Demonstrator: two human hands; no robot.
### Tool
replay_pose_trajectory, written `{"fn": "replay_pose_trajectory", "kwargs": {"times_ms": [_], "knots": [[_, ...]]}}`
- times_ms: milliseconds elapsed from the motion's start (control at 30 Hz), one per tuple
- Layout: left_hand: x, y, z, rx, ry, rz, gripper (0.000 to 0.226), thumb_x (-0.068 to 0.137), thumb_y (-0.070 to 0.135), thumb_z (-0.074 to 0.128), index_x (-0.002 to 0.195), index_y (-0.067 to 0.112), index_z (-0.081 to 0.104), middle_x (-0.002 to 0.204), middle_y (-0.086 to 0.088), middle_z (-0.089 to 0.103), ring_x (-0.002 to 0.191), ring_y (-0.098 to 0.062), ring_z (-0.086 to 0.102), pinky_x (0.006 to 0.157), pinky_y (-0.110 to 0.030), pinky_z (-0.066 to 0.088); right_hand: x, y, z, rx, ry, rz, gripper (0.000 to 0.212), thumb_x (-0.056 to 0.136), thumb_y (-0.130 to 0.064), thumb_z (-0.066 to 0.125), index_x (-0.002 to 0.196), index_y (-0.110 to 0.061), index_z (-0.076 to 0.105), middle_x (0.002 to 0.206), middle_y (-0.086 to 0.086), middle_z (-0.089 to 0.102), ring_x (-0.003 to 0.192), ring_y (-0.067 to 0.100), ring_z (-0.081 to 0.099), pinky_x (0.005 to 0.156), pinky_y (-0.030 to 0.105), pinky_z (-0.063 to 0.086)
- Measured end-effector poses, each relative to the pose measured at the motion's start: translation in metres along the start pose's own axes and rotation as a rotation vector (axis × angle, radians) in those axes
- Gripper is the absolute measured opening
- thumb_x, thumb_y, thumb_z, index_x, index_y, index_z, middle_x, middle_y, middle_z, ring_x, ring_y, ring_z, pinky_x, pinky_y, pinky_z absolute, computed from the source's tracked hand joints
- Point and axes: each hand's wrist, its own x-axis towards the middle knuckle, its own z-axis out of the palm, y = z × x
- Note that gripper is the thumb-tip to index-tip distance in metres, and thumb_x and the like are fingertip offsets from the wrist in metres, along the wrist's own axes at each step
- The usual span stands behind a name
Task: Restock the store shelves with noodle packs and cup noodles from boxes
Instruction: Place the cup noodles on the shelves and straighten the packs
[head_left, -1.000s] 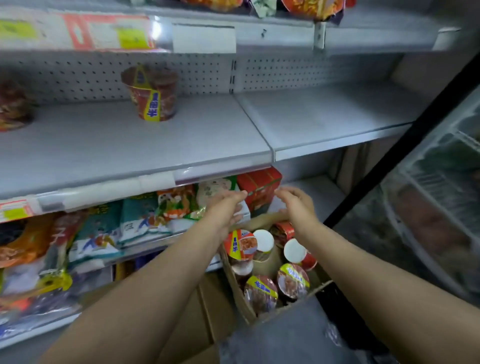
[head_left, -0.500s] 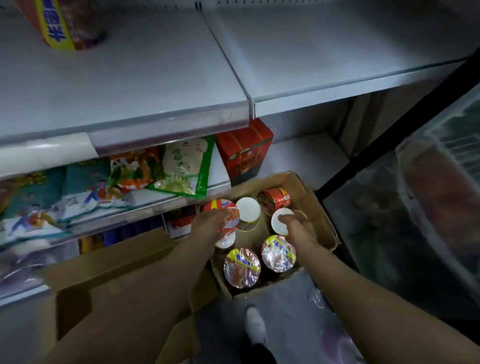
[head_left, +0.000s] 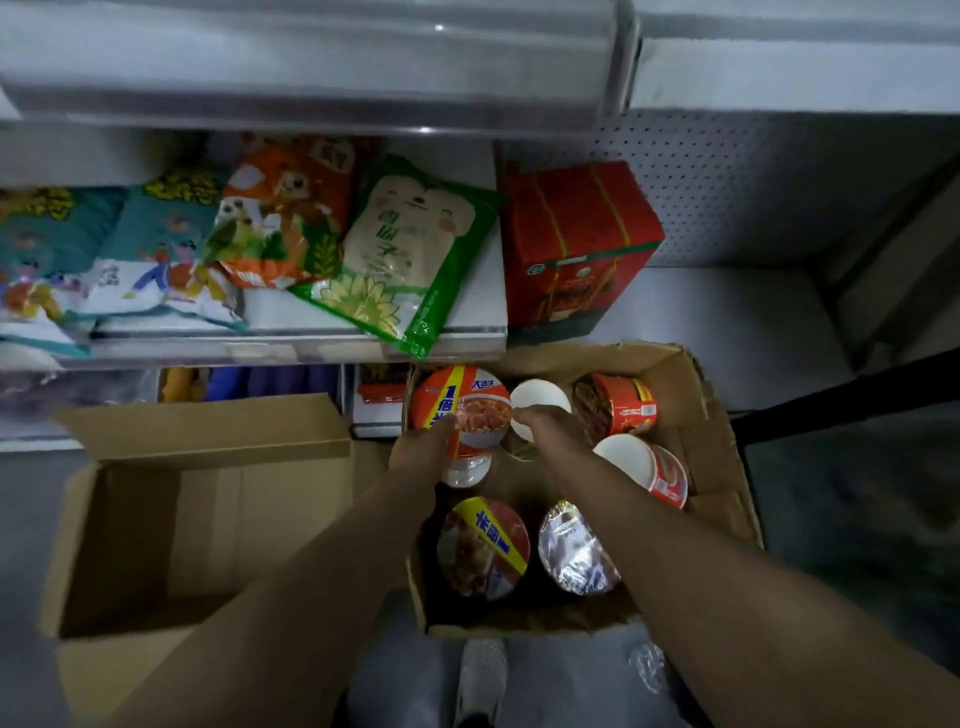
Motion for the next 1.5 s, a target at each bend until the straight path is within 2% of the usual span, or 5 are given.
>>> {"fn": "replay_pose_trajectory", "kwargs": {"times_ms": [200,367,467,1100,1500], "knots": [[0.023,-0.013,0.007,-0.164,0.055,-0.011,0.059,0.090,0.039,0.074,0.138,0.013,0.054,0.130,-0.012,0.063,0.117,-0.034,0.062,0.105,-0.051,0.048,0.071,0.013,0.020,-0.050,-0.115,0.028,0.074,0.096,-0.046,0.060,0.157,-0.018,0.029,0.151,0.011,0.046,0.131,0.033,0.050,0.097,0.036,0.048],[0.062,-0.039,0.006,-0.183,-0.027,-0.038,0.082,0.069,0.060,0.080,0.137,0.020,0.057,0.124,-0.011,0.069,0.108,-0.033,0.068,0.100,-0.053,0.052,0.098,0.020,0.037,0.168,-0.181,0.079,0.045,0.097,-0.042,0.060,0.132,-0.014,0.055,0.114,0.007,0.068,0.098,0.023,0.064,0.078,0.033,0.054],[0.067,-0.039,0.000,-0.219,-0.032,-0.053,0.094,0.050,0.066,0.081,0.131,0.022,0.062,0.118,-0.010,0.072,0.103,-0.032,0.071,0.097,-0.052,0.054,0.101,0.026,0.041,0.288,-0.236,0.104,0.040,0.093,-0.049,0.063,0.115,-0.015,0.070,0.102,0.008,0.076,0.103,0.028,0.069,0.098,0.044,0.055],[-0.084,0.034,-0.049,-0.085,-0.105,0.121,0.050,0.095,0.057,0.052,0.119,0.016,0.068,0.102,-0.004,0.071,0.094,-0.019,0.061,0.086,-0.036,0.041,-0.035,0.005,-0.011,0.256,-0.248,-0.196,0.030,0.096,-0.013,0.055,0.078,-0.022,0.078,0.084,-0.005,0.076,0.084,0.012,0.069,0.087,0.039,0.049],[-0.185,0.085,-0.116,-0.182,-0.142,0.397,0.069,0.077,0.056,0.075,0.136,0.025,0.056,0.113,0.000,0.075,0.098,-0.018,0.073,0.083,-0.033,0.056,-0.147,-0.083,0.034,0.306,-0.348,-0.351,0.064,0.071,-0.046,0.085,0.127,-0.022,0.065,0.111,0.000,0.077,0.104,0.021,0.073,0.097,0.045,0.055]]}}
